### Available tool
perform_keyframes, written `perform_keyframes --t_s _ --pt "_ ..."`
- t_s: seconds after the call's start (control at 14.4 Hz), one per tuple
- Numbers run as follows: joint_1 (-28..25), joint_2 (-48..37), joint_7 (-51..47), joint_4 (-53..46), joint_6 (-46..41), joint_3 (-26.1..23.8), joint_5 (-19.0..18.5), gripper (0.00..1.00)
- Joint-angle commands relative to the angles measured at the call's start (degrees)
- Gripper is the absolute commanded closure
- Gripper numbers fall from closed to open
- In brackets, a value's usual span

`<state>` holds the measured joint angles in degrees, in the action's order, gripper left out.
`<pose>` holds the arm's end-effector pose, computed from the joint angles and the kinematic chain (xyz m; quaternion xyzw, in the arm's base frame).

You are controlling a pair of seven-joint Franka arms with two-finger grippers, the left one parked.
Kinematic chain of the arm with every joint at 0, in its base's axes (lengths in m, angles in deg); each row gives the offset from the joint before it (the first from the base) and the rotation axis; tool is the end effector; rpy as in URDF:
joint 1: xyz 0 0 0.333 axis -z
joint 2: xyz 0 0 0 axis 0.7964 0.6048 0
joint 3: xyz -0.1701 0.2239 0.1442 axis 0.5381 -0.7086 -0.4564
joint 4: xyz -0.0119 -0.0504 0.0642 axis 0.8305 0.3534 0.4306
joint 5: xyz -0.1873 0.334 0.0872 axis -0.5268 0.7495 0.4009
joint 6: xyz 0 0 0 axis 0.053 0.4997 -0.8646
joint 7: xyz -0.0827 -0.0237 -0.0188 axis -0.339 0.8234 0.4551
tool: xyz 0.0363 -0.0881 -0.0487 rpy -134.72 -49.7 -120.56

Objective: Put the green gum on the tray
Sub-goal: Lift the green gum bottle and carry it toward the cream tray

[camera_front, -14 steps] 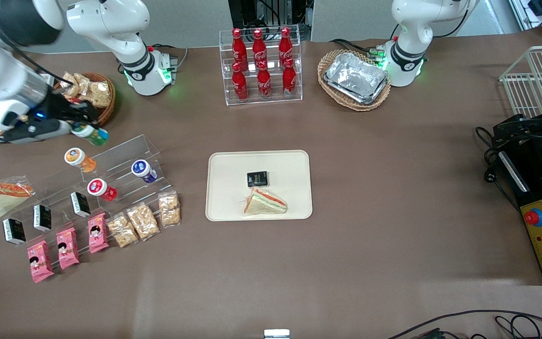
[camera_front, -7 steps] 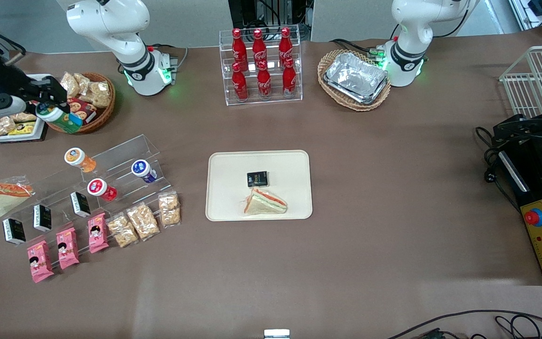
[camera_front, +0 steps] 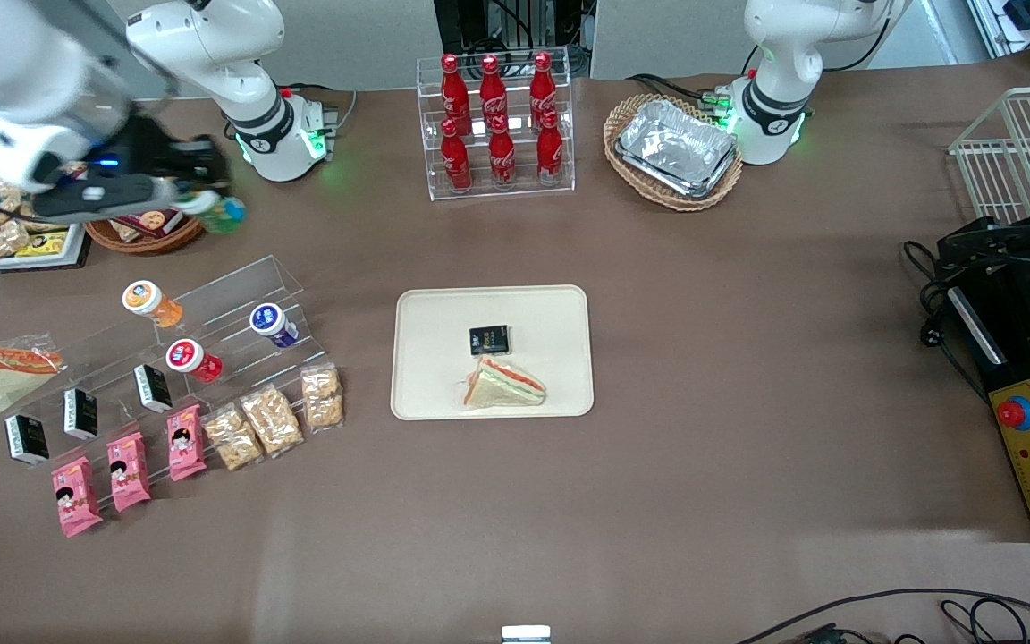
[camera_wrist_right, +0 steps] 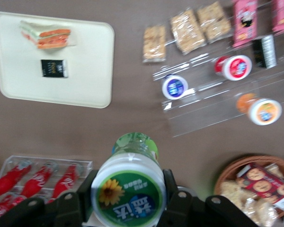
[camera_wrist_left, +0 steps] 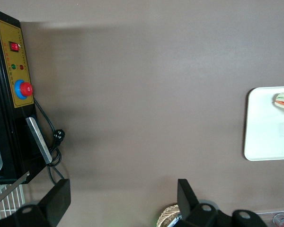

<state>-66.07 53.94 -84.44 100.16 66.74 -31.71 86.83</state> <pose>0.4607 0.1469 0.6403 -0.9953 -0.0434 0.0828 0.0253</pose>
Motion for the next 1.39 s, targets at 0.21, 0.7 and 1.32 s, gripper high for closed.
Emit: perform_keyframes --t_s 0.21,0.7,1.32 --pt "-8.77 6.27 -10.91 4.28 9.39 0.48 2.8 0.5" --pt "-15.19 9.86 -13.64 23.54 40.51 0.48 2.19 0.5" --pt "-17.48 20.49 -15.05 29.36 57.05 0.57 1.83 0.5"
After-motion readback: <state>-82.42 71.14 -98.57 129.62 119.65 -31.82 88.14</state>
